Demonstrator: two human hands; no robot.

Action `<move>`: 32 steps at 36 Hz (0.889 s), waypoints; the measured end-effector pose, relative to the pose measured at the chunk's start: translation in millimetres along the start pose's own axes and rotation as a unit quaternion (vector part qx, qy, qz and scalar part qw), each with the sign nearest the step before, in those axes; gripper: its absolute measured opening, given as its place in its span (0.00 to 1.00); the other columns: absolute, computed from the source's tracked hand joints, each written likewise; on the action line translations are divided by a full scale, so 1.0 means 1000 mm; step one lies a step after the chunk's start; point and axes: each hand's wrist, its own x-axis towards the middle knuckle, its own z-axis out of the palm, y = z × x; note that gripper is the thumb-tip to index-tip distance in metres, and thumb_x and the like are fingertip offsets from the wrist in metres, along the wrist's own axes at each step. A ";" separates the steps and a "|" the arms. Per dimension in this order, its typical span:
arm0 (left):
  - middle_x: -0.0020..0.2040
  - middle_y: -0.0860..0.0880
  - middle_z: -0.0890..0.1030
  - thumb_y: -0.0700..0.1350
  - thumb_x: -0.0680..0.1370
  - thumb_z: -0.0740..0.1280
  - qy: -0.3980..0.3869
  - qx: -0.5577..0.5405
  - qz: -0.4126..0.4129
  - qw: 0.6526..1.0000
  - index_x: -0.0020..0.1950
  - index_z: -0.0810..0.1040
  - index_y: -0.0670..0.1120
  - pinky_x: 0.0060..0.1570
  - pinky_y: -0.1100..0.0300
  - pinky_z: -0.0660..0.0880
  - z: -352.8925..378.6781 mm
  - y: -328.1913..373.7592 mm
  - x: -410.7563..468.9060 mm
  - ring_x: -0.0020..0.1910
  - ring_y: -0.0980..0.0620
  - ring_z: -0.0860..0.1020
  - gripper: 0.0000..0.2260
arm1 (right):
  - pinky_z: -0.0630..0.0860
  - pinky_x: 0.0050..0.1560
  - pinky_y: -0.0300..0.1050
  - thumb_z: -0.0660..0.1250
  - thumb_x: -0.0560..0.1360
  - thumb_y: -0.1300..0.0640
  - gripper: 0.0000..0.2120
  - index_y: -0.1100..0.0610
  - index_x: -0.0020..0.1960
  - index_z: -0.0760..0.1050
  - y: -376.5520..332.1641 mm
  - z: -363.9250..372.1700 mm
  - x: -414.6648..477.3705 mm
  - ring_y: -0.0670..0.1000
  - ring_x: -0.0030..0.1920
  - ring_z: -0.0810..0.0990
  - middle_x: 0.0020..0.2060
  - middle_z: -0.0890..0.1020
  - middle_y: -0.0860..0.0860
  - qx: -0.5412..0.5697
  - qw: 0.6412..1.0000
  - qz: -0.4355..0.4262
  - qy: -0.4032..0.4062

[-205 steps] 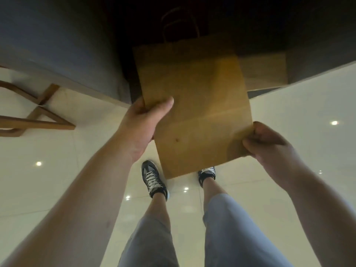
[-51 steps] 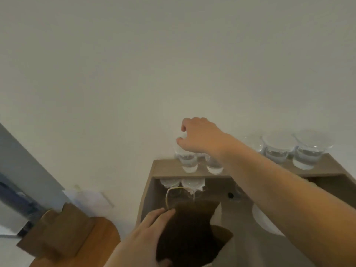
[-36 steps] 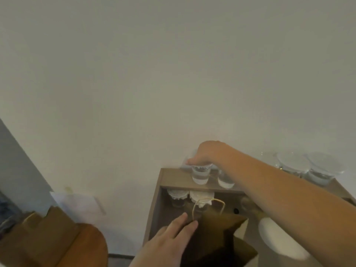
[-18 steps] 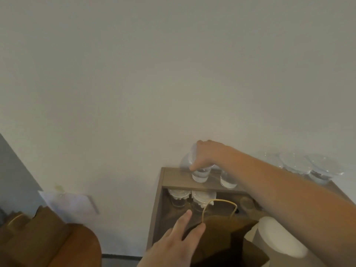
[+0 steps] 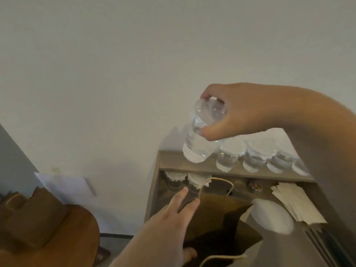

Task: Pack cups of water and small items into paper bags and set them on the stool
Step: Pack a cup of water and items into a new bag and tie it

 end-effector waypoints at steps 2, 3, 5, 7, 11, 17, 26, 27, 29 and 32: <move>0.80 0.69 0.33 0.61 0.78 0.72 0.003 -0.009 -0.002 1.000 0.82 0.43 0.67 0.81 0.52 0.57 0.000 0.000 -0.002 0.83 0.55 0.52 0.45 | 0.82 0.54 0.53 0.71 0.61 0.27 0.42 0.41 0.71 0.67 -0.006 0.002 -0.021 0.48 0.49 0.83 0.55 0.78 0.40 -0.012 1.000 -0.010 -0.009; 0.80 0.69 0.34 0.61 0.77 0.72 0.002 -0.013 -0.003 1.000 0.82 0.43 0.67 0.81 0.50 0.58 0.000 0.000 -0.002 0.83 0.55 0.52 0.45 | 0.82 0.51 0.51 0.72 0.65 0.29 0.39 0.42 0.71 0.67 -0.008 0.007 -0.029 0.47 0.47 0.82 0.54 0.76 0.40 -0.016 0.999 -0.010 -0.031; 0.80 0.70 0.36 0.62 0.77 0.72 0.000 -0.020 -0.001 1.000 0.82 0.43 0.67 0.80 0.48 0.61 0.000 -0.001 -0.003 0.83 0.55 0.54 0.45 | 0.79 0.45 0.47 0.73 0.69 0.34 0.33 0.44 0.69 0.65 -0.009 0.020 -0.040 0.45 0.45 0.80 0.52 0.74 0.40 -0.026 0.997 -0.016 -0.066; 0.80 0.71 0.39 0.63 0.76 0.72 -0.002 -0.027 -0.002 1.000 0.81 0.45 0.68 0.80 0.48 0.62 0.000 -0.002 -0.002 0.82 0.55 0.56 0.44 | 0.77 0.43 0.46 0.73 0.70 0.35 0.31 0.44 0.67 0.65 -0.010 0.033 -0.050 0.45 0.45 0.79 0.51 0.72 0.40 -0.033 0.996 -0.025 -0.084; 0.80 0.71 0.43 0.57 0.78 0.72 0.000 -0.054 -0.006 0.998 0.80 0.49 0.69 0.79 0.50 0.63 0.001 -0.005 -0.005 0.81 0.56 0.59 0.40 | 0.77 0.44 0.45 0.73 0.70 0.35 0.28 0.45 0.62 0.65 -0.013 0.052 -0.071 0.45 0.46 0.77 0.51 0.70 0.41 -0.045 0.990 -0.042 -0.128; 0.79 0.73 0.40 0.42 0.80 0.66 0.012 -0.077 -0.010 0.997 0.82 0.48 0.69 0.80 0.57 0.58 0.000 -0.009 -0.015 0.82 0.56 0.57 0.39 | 0.80 0.51 0.48 0.71 0.65 0.33 0.32 0.42 0.63 0.64 -0.014 0.099 -0.088 0.48 0.53 0.78 0.53 0.70 0.41 -0.055 0.982 -0.048 -0.174; 0.80 0.70 0.39 0.43 0.81 0.67 -0.005 -0.089 0.005 0.996 0.83 0.45 0.65 0.81 0.57 0.55 0.001 0.000 -0.020 0.83 0.57 0.52 0.41 | 0.76 0.52 0.45 0.74 0.69 0.29 0.40 0.47 0.72 0.64 -0.003 0.158 -0.076 0.51 0.57 0.78 0.59 0.74 0.48 -0.069 0.966 -0.058 -0.242; 0.80 0.70 0.39 0.43 0.81 0.66 0.000 -0.089 0.007 0.996 0.83 0.45 0.65 0.81 0.59 0.54 0.002 0.001 -0.021 0.82 0.58 0.52 0.41 | 0.77 0.52 0.45 0.74 0.69 0.30 0.40 0.48 0.72 0.65 -0.003 0.165 -0.074 0.51 0.56 0.78 0.59 0.75 0.48 -0.072 0.963 -0.057 -0.254; 0.80 0.71 0.38 0.42 0.81 0.65 0.007 -0.086 0.004 0.996 0.83 0.44 0.66 0.81 0.60 0.55 0.006 0.003 -0.022 0.82 0.57 0.52 0.40 | 0.81 0.54 0.47 0.75 0.71 0.33 0.39 0.50 0.73 0.67 -0.006 0.182 -0.068 0.52 0.54 0.80 0.58 0.78 0.49 -0.090 0.953 -0.044 -0.287; 0.80 0.71 0.37 0.42 0.80 0.63 0.026 -0.077 0.012 0.997 0.83 0.44 0.66 0.79 0.60 0.60 0.010 0.005 -0.023 0.83 0.56 0.54 0.40 | 0.82 0.55 0.53 0.72 0.78 0.42 0.30 0.57 0.73 0.70 -0.009 0.210 -0.057 0.58 0.55 0.83 0.58 0.82 0.55 -0.121 0.938 -0.029 -0.324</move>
